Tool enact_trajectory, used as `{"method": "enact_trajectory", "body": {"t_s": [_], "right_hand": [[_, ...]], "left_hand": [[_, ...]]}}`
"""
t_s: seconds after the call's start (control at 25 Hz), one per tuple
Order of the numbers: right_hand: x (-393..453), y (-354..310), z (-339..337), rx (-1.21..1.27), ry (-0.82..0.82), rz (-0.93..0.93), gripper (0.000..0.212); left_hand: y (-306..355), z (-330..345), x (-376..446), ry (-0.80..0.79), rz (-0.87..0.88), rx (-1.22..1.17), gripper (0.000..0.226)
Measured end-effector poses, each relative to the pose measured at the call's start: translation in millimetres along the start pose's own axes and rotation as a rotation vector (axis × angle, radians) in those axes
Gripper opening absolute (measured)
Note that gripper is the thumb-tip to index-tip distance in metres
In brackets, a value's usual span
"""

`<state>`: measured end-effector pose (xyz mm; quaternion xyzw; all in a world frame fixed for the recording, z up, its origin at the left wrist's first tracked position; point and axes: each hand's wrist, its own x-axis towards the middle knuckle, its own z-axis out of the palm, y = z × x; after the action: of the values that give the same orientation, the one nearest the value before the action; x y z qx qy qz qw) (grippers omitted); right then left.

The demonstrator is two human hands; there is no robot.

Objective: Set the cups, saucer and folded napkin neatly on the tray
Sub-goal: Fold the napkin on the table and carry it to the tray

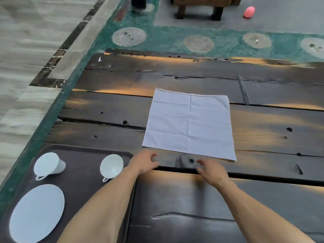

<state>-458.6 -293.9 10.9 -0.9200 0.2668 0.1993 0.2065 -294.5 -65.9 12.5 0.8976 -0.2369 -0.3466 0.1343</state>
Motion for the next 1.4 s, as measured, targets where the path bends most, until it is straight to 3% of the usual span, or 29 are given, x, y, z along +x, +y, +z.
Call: {"method": "enact_trajectory", "body": {"t_s": [0.6, 0.88, 1.4], "right_hand": [[48.2, 86.0, -10.3, -0.194, 0.168, 0.193, 0.035], [46.7, 93.4, -11.1, -0.232, 0.167, 0.175, 0.028], [-22.7, 100.5, -24.5, -0.134, 0.221, 0.149, 0.016]], "left_hand": [[-14.7, 0.4, 80.9, 0.207, 0.015, 0.383, 0.031], [-16.8, 0.2, 81.3, 0.219, 0.072, 0.542, 0.025], [-13.8, 13.1, 10.6, 0.296, 0.143, 0.352, 0.016]]}}
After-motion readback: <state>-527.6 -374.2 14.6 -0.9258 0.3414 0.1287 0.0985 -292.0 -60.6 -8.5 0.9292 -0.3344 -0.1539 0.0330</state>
